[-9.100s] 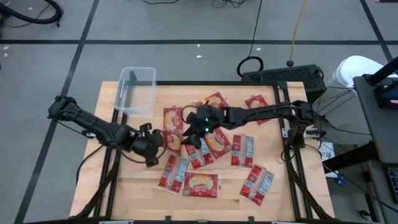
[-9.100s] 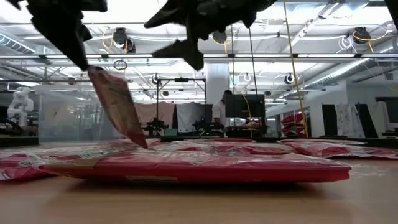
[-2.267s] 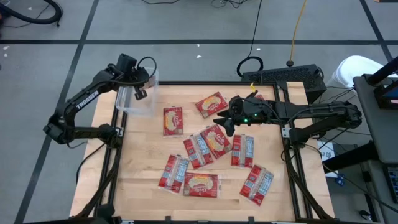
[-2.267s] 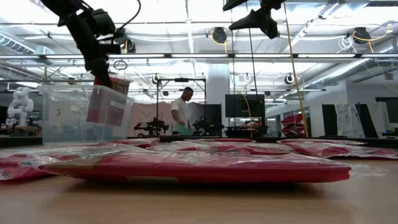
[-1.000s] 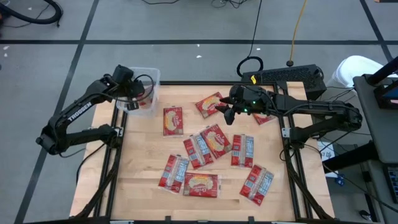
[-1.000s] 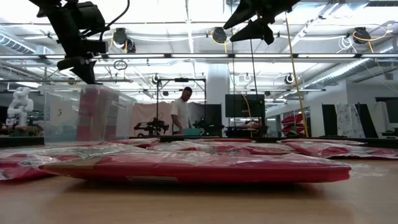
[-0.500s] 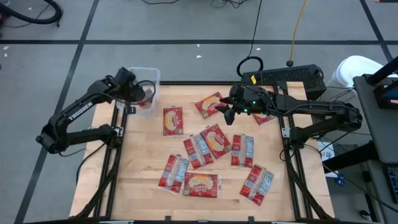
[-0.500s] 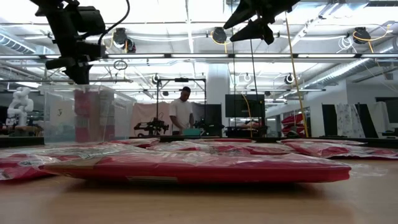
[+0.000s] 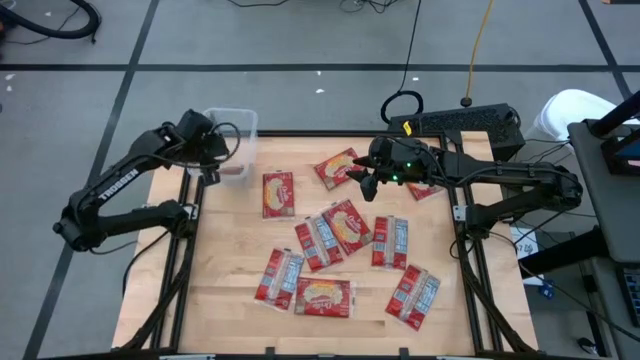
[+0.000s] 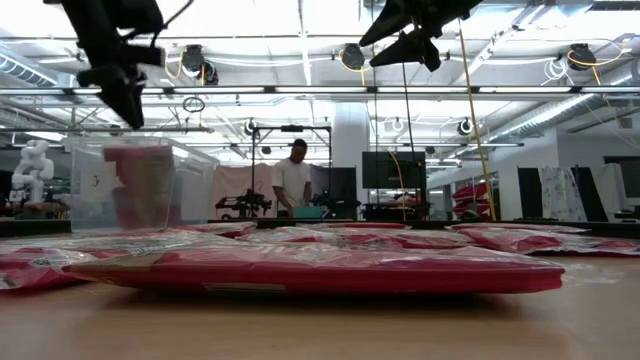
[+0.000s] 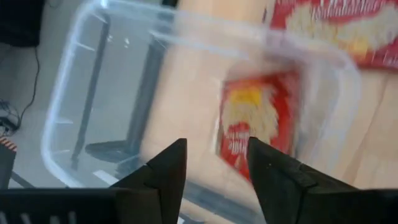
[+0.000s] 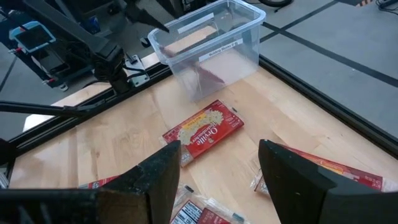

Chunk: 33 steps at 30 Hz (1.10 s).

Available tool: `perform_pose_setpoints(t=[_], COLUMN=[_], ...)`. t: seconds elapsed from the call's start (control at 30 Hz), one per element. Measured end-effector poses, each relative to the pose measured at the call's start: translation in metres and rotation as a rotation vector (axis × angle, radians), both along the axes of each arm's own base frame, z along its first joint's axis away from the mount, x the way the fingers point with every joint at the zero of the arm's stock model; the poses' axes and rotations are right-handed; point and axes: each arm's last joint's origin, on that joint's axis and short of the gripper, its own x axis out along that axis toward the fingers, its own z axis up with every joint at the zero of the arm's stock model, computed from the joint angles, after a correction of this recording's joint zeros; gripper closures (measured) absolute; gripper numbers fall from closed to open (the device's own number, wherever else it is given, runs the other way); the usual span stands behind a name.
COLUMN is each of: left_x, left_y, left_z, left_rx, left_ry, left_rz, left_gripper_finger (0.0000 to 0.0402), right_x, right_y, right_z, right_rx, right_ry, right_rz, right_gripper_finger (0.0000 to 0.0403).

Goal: Sort popcorn bags into baskets
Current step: Put the red popcorn bag into the transparent container

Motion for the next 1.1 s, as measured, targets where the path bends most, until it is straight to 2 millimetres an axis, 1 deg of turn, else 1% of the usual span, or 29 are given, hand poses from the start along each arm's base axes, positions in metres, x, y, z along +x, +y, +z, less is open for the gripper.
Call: perform_pose_setpoints(t=[0.13, 0.2, 0.27, 0.33, 0.47, 0.67, 0.73, 0.8, 0.87, 0.9, 0.97, 1.1], left_x=[0.002, 0.004, 0.007, 0.011, 0.021, 0.036, 0.039, 0.038, 0.037, 0.037, 0.035, 0.033], left_y=[0.0, 0.002, 0.004, 0.009, 0.024, 0.053, 0.059, 0.061, 0.062, 0.062, 0.059, 0.051], left_z=[0.012, 0.013, 0.01, 0.001, -0.02, -0.048, -0.056, -0.058, -0.053, -0.047, -0.029, 0.015], left_rx=[-0.029, -0.1, -0.205, -0.296, -0.411, -0.503, -0.525, -0.539, -0.54, -0.533, -0.511, -0.415], left_ry=[-0.096, -0.175, -0.244, -0.267, -0.211, -0.119, -0.088, -0.084, -0.092, -0.106, -0.152, -0.314], left_rz=[0.047, 0.078, 0.113, 0.163, 0.292, 0.517, 0.56, 0.598, 0.628, 0.638, 0.644, 0.613], left_gripper_finger=[0.0229, 0.0237, 0.0251, 0.0268, 0.0312, 0.0387, 0.0395, 0.0393, 0.0391, 0.0392, 0.0397, 0.039], right_x=[0.0, 0.0, 0.0, 0.0, 0.0, 0.0, 0.0, 0.0, 0.0, 0.0, 0.0, -0.003], right_y=[0.0, 0.0, 0.0, 0.0, 0.0, 0.001, 0.001, 0.001, 0.002, 0.002, 0.002, -0.001], right_z=[0.0, 0.0, 0.0, 0.0, 0.0, -0.001, -0.001, -0.001, -0.001, -0.001, -0.001, -0.005], right_rx=[-0.004, -0.003, -0.003, -0.003, -0.003, 0.014, 0.017, 0.027, 0.037, 0.043, 0.065, 0.228], right_ry=[0.001, 0.005, 0.006, 0.006, 0.006, 0.003, 0.006, 0.005, 0.002, 0.0, -0.005, -0.013], right_rz=[0.002, 0.002, 0.002, 0.003, 0.003, 0.026, 0.027, 0.044, 0.042, 0.039, 0.027, -0.084], right_gripper_finger=[0.0193, 0.0193, 0.0193, 0.0193, 0.0193, 0.0193, 0.0193, 0.0193, 0.0193, 0.0193, 0.0193, 0.0193])
